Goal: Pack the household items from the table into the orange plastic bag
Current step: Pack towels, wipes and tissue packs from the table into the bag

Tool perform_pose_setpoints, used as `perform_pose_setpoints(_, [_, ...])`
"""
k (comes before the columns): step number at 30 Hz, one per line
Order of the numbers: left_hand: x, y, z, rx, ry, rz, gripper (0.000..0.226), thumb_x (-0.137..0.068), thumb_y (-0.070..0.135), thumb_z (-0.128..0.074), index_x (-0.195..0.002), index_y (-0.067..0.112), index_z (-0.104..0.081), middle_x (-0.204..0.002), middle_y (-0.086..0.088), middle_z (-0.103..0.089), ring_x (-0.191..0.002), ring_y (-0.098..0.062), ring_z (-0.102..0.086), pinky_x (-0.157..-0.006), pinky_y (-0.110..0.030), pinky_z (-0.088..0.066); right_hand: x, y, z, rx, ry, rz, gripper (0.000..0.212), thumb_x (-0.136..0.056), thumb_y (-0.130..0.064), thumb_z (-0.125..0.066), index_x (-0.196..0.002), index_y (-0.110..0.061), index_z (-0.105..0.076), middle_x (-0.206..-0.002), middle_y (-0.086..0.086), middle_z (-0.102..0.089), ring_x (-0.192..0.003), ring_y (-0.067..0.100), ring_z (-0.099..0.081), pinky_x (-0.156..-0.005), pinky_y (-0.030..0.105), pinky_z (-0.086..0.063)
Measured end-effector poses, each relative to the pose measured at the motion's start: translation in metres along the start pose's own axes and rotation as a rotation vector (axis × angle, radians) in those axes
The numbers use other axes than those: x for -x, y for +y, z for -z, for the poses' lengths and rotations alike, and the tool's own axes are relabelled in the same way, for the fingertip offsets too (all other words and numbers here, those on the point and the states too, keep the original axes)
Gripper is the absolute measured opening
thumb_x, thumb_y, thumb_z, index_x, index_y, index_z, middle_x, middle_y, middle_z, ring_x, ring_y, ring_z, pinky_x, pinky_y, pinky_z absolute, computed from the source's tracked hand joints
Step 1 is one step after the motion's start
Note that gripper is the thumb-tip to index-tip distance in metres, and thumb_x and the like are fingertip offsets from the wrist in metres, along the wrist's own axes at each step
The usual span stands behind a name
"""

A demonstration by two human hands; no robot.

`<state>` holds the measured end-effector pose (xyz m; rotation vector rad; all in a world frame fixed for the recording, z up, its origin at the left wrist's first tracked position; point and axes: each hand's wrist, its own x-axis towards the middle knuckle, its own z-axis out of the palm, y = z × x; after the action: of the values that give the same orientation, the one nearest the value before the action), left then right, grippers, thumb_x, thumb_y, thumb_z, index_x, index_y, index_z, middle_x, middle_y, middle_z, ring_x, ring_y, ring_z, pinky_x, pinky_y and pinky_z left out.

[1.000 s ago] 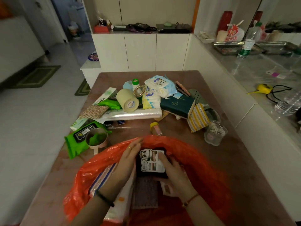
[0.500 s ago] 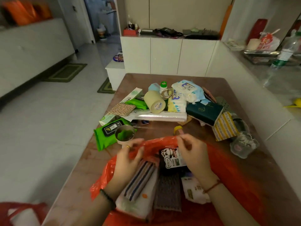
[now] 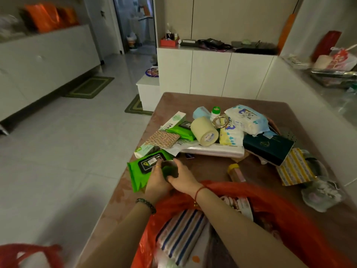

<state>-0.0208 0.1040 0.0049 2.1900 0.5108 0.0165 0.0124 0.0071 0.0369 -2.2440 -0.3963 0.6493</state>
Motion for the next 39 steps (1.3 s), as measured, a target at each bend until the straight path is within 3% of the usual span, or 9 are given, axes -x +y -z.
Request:
perform_pose_setpoints(7, [0.050,0.024,0.032,0.443,0.218,-0.189,0.079,-0.063,0.010,-0.082,-0.130,0.012,-0.040,-0.114,0.008,-0.057,-0.097,0.011,-0.057,-0.083,-0.001,-0.043,0.054,-0.007,0.043,-0.353,0.124,0.266,0.041,-0.085,-0.018,-0.063,-0.125,-0.021,-0.052,-0.114,-0.002,-0.057,-0.111,0.014,-0.056,-0.095,0.025,-0.046])
perform_pose_setpoints(12, [0.100,0.059,0.022,0.840,-0.037,-0.181,0.048,-0.071,0.016,-0.075,-0.110,0.028,-0.050,-0.098,0.016,-0.063,-0.079,0.012,-0.064,-0.067,-0.007,-0.051,0.128,0.046,0.108,-0.233,0.540,0.260,0.032,-0.082,-0.017,-0.067,-0.112,-0.025,-0.060,-0.104,-0.016,-0.063,-0.099,-0.006,-0.058,-0.087,0.010,-0.044])
perform_pose_setpoints(15, [0.118,0.079,-0.019,0.778,-0.268,-0.199,0.047,-0.077,0.004,-0.068,-0.115,0.021,-0.047,-0.102,0.012,-0.060,-0.079,0.015,-0.062,-0.066,-0.004,-0.048,0.170,0.113,0.130,0.003,0.819,-0.012,0.050,-0.077,-0.022,-0.072,-0.123,-0.020,-0.054,-0.124,0.000,-0.056,-0.115,0.008,-0.050,-0.099,0.025,-0.038])
perform_pose_setpoints(18, [0.132,0.098,-0.063,0.626,-0.496,-0.256,0.050,-0.073,0.012,-0.073,-0.111,0.030,-0.045,-0.106,0.017,-0.057,-0.086,0.021,-0.058,-0.069,-0.002,-0.046,0.208,0.181,0.137,0.275,0.677,-0.396,0.094,-0.065,-0.045,-0.077,-0.142,-0.019,-0.030,-0.143,0.012,-0.040,-0.131,0.031,-0.038,-0.107,0.044,-0.034])
perform_pose_setpoints(21, [0.145,0.110,-0.104,0.492,-0.716,-0.243,0.045,-0.078,0.024,-0.071,-0.111,0.037,-0.043,-0.107,0.024,-0.052,-0.100,0.015,-0.056,-0.073,-0.004,-0.047,0.230,0.226,0.124,0.194,0.414,-0.581,0.089,-0.072,-0.047,-0.068,-0.144,-0.016,-0.027,-0.142,0.005,-0.043,-0.129,0.028,-0.043,-0.105,0.038,-0.037])
perform_pose_setpoints(25, [0.152,0.125,-0.147,0.445,-0.756,-0.115,0.023,-0.080,0.033,-0.068,-0.095,0.035,-0.051,-0.095,0.021,-0.057,-0.094,-0.002,-0.061,-0.068,-0.006,-0.048,0.243,0.243,0.120,0.042,0.675,-0.468,0.028,-0.082,-0.017,-0.057,-0.105,-0.004,-0.065,-0.107,0.014,-0.068,-0.098,0.023,-0.063,-0.080,0.031,-0.045])
perform_pose_setpoints(29, [0.146,0.145,-0.173,0.556,-0.762,0.022,0.011,-0.081,0.041,-0.065,-0.085,0.031,-0.062,-0.092,0.008,-0.069,-0.095,-0.013,-0.067,-0.075,-0.018,-0.052,0.251,0.227,0.135,-0.129,0.851,-0.301,0.019,-0.084,-0.010,-0.056,-0.098,-0.004,-0.068,-0.091,0.005,-0.067,-0.079,0.011,-0.061,-0.070,0.015,-0.042])
perform_pose_setpoints(32, [0.144,0.156,-0.185,0.631,-0.776,0.092,0.013,-0.084,0.035,-0.063,-0.092,0.026,-0.059,-0.092,0.005,-0.069,-0.074,-0.005,-0.070,-0.062,-0.017,-0.053,0.251,0.221,0.145,-0.192,0.832,-0.260,0.017,-0.084,0.000,-0.057,-0.093,-0.010,-0.068,-0.083,-0.001,-0.064,-0.072,-0.003,-0.055,-0.062,0.001,-0.041])
perform_pose_setpoints(39, [0.144,0.158,-0.176,0.429,-0.708,-0.056,0.014,-0.091,0.031,-0.053,-0.099,0.023,-0.060,-0.093,0.013,-0.064,-0.085,0.004,-0.060,-0.059,-0.003,-0.045,0.259,0.224,0.158,-0.293,0.490,-0.308,0.012,-0.084,-0.024,-0.064,-0.092,-0.031,-0.059,-0.101,0.002,-0.069,-0.080,0.008,-0.064,-0.066,0.015,-0.049])
